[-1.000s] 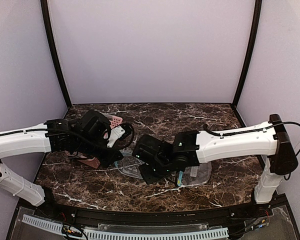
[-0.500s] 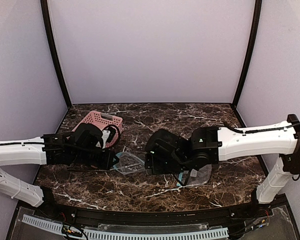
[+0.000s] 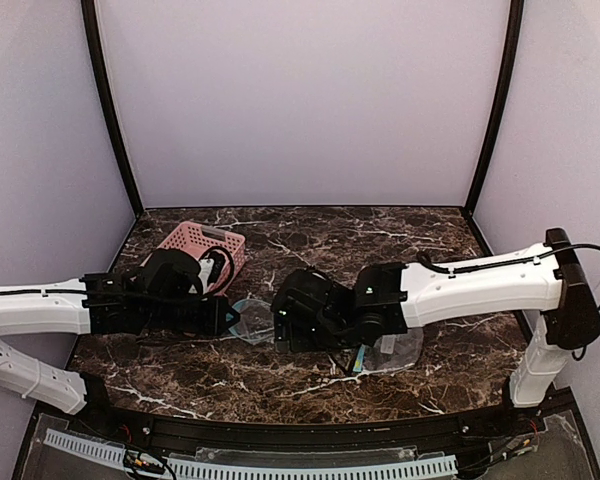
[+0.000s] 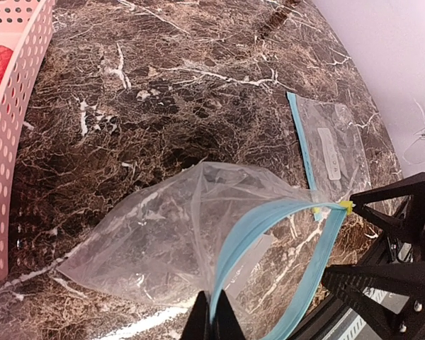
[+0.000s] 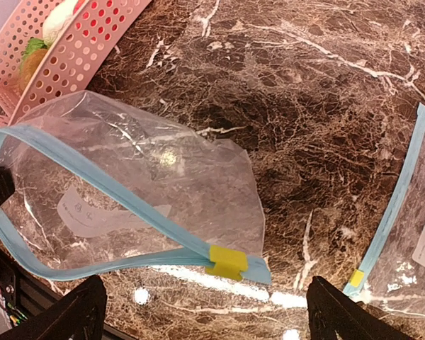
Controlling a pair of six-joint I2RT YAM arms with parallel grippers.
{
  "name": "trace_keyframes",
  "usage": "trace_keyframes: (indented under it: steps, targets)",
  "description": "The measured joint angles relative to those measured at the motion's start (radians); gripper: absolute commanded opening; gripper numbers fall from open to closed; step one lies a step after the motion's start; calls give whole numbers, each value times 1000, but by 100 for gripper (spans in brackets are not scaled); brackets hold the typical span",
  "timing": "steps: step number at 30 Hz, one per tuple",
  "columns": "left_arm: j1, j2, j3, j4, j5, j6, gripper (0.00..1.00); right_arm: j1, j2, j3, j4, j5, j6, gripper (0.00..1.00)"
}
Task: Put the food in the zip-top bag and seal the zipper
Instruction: Pass from the right arm to the left, then pass from the left arm to the right
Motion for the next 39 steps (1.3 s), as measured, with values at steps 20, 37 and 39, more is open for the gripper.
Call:
trace_keyframes:
  steps: [20, 37, 39]
  targets:
    - [0, -1, -19, 20, 6, -16, 1, -64, 0, -4, 117, -34, -66, 85]
    - [0, -14, -25, 21, 15, -19, 1, -107, 48, -16, 117, -68, -69, 72]
    - [0, -14, -26, 21, 13, -23, 1, -107, 48, -24, 117, -76, -61, 73]
